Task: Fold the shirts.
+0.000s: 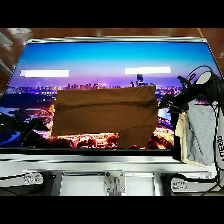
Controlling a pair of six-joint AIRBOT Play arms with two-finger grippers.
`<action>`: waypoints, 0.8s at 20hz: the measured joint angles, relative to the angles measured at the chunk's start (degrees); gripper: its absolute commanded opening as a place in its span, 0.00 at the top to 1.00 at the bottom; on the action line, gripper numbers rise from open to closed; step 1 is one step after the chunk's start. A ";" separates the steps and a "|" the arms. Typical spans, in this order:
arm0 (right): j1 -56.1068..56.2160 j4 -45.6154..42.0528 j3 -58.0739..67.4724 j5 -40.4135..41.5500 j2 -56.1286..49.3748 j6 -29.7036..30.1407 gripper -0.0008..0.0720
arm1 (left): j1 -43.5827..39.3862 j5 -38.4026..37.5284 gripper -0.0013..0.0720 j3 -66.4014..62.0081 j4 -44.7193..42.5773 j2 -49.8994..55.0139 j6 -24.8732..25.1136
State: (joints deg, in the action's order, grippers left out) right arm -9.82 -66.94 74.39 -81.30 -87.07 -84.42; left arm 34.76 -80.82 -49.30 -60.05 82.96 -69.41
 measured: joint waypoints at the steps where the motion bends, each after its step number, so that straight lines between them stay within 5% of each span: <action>1: 0.00 1.79 -1.44 0.90 0.09 0.66 0.14 | 0.24 1.70 0.09 2.16 1.22 -0.20 0.79; 4: 0.48 4.39 -3.82 3.04 0.13 1.90 0.14 | 0.17 6.19 0.11 6.12 4.24 -0.61 2.29; 6: 0.76 5.33 -4.48 3.43 0.13 2.43 0.14 | -0.33 8.20 0.29 7.23 5.53 -0.72 2.73; 9: 0.90 5.92 -4.96 4.28 0.13 2.75 0.14 | -1.22 11.52 0.41 8.02 7.43 -0.76 3.08; 11: 0.98 6.25 -5.11 4.31 0.13 2.86 0.14 | -1.88 13.68 0.61 8.28 8.76 -0.76 3.13; 13: 0.98 6.32 -5.18 4.28 0.13 3.02 0.14 | -2.25 15.61 0.93 8.37 9.44 -0.74 2.75; 16: 0.98 6.32 -5.22 4.17 0.13 3.06 0.14 | -2.71 15.74 0.93 8.46 10.51 -0.79 2.84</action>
State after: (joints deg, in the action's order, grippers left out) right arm -8.84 -60.62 69.17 -77.12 -86.94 -81.36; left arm 32.05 -65.08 -40.84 -49.54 82.17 -66.57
